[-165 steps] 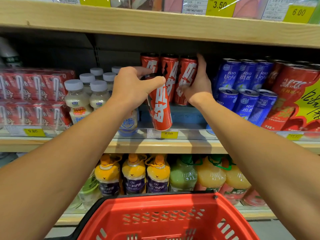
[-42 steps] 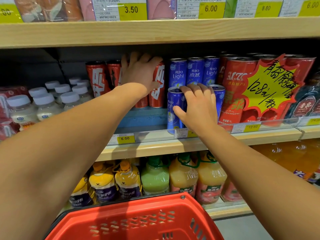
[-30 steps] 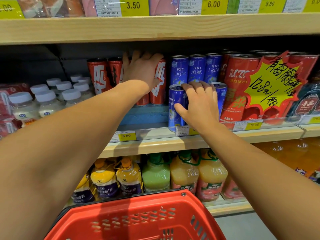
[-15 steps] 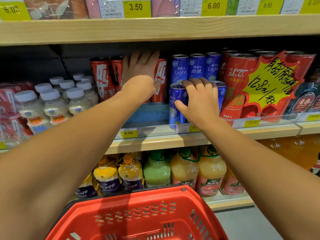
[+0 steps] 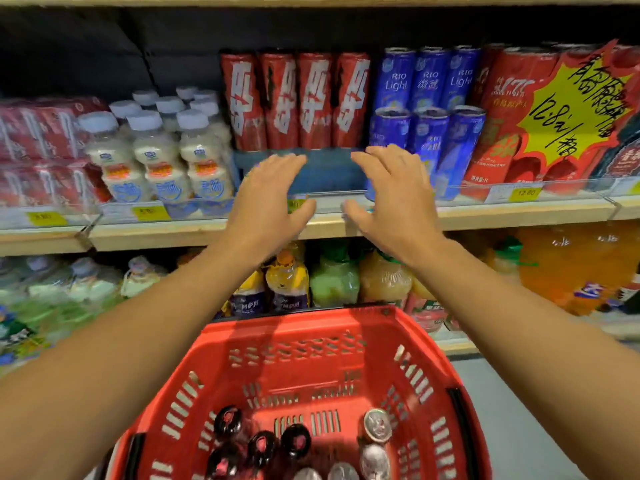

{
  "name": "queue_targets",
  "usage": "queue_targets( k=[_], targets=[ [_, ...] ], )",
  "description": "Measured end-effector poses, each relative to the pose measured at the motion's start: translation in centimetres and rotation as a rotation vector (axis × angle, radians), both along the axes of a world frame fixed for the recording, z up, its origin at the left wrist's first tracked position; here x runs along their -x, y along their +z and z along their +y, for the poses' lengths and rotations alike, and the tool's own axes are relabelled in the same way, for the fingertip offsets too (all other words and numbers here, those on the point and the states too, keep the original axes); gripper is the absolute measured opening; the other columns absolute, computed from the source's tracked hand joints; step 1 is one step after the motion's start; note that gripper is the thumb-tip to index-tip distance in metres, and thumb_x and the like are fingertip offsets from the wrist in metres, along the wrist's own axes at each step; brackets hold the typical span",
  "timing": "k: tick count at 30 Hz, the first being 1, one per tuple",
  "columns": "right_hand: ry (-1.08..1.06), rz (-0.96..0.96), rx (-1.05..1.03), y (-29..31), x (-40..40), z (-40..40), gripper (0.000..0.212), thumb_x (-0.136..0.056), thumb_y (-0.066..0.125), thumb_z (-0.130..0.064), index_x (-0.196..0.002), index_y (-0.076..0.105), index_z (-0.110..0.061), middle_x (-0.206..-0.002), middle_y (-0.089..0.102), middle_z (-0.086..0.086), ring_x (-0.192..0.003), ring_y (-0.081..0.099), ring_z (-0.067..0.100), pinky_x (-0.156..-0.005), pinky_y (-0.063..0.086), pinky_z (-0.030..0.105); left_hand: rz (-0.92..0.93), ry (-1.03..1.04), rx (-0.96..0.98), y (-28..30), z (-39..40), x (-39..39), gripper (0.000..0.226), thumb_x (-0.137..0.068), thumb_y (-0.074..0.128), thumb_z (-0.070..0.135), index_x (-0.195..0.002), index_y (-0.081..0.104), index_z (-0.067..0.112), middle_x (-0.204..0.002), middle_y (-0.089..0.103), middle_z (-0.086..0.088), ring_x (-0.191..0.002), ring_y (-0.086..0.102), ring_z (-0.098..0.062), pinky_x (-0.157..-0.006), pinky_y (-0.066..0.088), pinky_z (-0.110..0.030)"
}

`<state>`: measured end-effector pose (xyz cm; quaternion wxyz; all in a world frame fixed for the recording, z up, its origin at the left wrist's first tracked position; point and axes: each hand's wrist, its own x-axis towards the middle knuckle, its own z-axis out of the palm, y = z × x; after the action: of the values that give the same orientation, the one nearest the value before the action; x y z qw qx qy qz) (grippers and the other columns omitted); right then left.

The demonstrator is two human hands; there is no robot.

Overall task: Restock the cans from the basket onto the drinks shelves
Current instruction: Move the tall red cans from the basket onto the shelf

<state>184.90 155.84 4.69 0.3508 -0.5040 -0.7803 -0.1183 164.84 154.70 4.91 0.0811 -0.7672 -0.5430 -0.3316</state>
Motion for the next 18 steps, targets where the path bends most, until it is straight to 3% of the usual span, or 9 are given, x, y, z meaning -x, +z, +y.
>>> queue_targets(
  k=[3,7,13,18],
  targets=[
    [0.048,-0.014,0.077,-3.8,1.3,-3.0,0.067,-0.073,0.060,-0.047,-0.131,0.056,-0.014,-0.132,0.054,0.008,-0.125,0.047,0.033,-0.107,0.035,0.052,-0.018,-0.007,0.076,-3.5,-3.2,1.6,0.060,-0.084,0.069,0.030,-0.138,0.052,0.010,-0.139,0.055,-0.010,-0.130,0.047,-0.028,-0.108,0.029,-0.032],
    [0.089,-0.045,0.236,-9.2,2.7,-6.9,0.071,-0.073,0.052,-0.053,-0.133,0.055,-0.015,-0.132,0.055,0.007,-0.124,0.049,0.032,-0.106,0.036,0.051,0.000,-0.011,0.199,-8.8,-7.2,4.1,0.066,-0.079,0.062,0.041,-0.137,0.053,0.011,-0.138,0.056,-0.010,-0.128,0.050,-0.027,-0.109,0.034,-0.035],
    [0.196,-0.138,0.453,-16.7,3.4,-12.0,0.071,-0.076,0.057,-0.049,-0.136,0.052,-0.011,-0.134,0.053,0.012,-0.125,0.048,0.032,-0.108,0.037,0.046,0.063,-0.081,0.425,-16.0,-13.3,6.4,0.070,-0.079,0.061,0.042,-0.140,0.049,0.011,-0.143,0.052,-0.010,-0.132,0.046,-0.026,-0.112,0.027,-0.029],
    [0.212,-0.238,0.694,-20.9,3.4,-14.0,0.073,-0.079,0.070,-0.042,-0.142,0.046,-0.015,-0.142,0.048,0.009,-0.131,0.042,0.031,-0.112,0.033,0.043,0.129,-0.170,0.581,-21.5,-16.3,7.0,0.071,-0.080,0.070,0.040,-0.142,0.048,0.013,-0.143,0.052,-0.008,-0.132,0.046,-0.026,-0.111,0.031,-0.032]
  ],
)
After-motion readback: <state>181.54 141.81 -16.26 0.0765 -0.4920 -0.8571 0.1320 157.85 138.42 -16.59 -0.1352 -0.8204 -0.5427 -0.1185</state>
